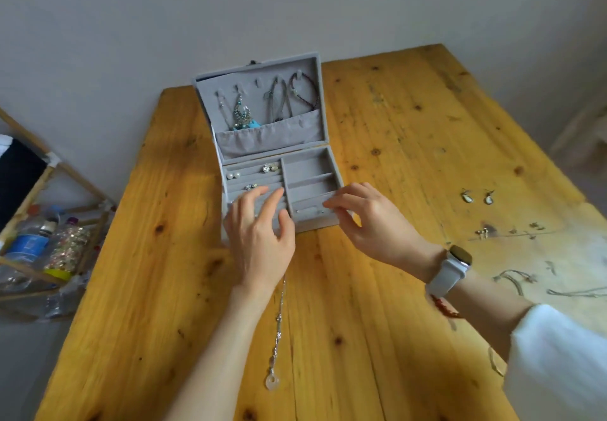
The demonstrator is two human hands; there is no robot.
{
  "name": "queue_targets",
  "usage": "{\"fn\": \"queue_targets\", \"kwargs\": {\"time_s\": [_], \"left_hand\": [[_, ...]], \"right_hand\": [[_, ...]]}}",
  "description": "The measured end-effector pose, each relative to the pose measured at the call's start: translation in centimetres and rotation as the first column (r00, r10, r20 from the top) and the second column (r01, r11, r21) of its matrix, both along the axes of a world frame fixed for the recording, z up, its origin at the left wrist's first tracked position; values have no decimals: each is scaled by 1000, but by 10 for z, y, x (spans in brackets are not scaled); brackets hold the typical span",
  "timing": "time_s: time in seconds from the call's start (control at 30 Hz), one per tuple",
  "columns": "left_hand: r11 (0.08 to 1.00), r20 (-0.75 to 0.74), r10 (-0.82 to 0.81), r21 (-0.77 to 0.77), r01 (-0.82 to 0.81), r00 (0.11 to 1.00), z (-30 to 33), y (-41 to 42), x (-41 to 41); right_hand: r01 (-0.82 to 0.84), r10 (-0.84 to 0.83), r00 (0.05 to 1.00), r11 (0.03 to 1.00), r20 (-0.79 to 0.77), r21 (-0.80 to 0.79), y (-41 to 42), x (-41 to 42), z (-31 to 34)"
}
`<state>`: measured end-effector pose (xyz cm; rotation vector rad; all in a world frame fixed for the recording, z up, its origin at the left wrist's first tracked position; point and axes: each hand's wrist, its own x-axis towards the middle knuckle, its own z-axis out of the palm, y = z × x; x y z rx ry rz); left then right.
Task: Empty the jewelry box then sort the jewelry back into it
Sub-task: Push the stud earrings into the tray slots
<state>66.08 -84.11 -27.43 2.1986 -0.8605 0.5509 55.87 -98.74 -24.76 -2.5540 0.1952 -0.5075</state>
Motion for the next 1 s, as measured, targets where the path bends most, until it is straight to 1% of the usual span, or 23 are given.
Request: {"fn": "queue_targets", "kwargs": {"time_s": [0.07, 0.17, 0.27, 0.3, 0.37, 0.43, 0.5, 0.6, 0.73, 0.83, 0.9, 0.93, 0.97, 1.0], "left_hand": [[993, -32, -121, 0, 121, 992, 12, -26, -23], [942, -117, -321, 60, 330, 940, 15, -68, -59], [880, -227, -420, 135, 455, 879, 5, -103, -86], [868, -252, -418, 171, 465, 873, 0, -112, -92], [851, -316, -359, 276, 447, 878, -12, -123, -98], [839, -318, -292, 368, 401, 902, -25, -125, -99], [841, -297, -287, 376, 388, 911, -31, -122, -98], [837, -289, -296, 380, 393, 910, -32, -120, -99], [858, -290, -263, 365, 361, 920, -31, -122, -102], [866, -299, -204, 390, 314, 932, -26, -130, -107], [872, -303, -196, 382, 307, 933, -21, -138, -111], [872, -312, -220, 361, 329, 924, -20, -144, -114], [868, -323, -258, 336, 365, 911, -18, -150, -117], [857, -333, -308, 310, 412, 891, -17, -157, -120]], "right_hand": [[51, -51, 998, 999, -21, 0, -17, -27, 3], [150, -151, 987, 988, -48, -25, -46, -67, 2], [316, -320, 946, 947, -50, -64, -77, -101, -9], [385, -389, 919, 920, -56, -75, -87, -110, -14], [498, -507, 858, 861, -83, -106, -106, -125, -25], [540, -560, 818, 826, -131, -160, -118, -136, -33], [537, -568, 804, 820, -174, -196, -124, -142, -38], [508, -543, 817, 837, -193, -206, -124, -144, -41], [506, -541, 829, 834, -143, -222, -121, -146, -45], [514, -542, 834, 831, -105, -214, -120, -148, -46], [525, -545, 835, 831, -76, -182, -121, -150, -45], [531, -541, 838, 837, -63, -131, -121, -152, -44], [535, -537, 842, 844, -47, -46, -121, -154, -42], [539, -538, 843, 840, -33, 70, -120, -156, -39]]}}
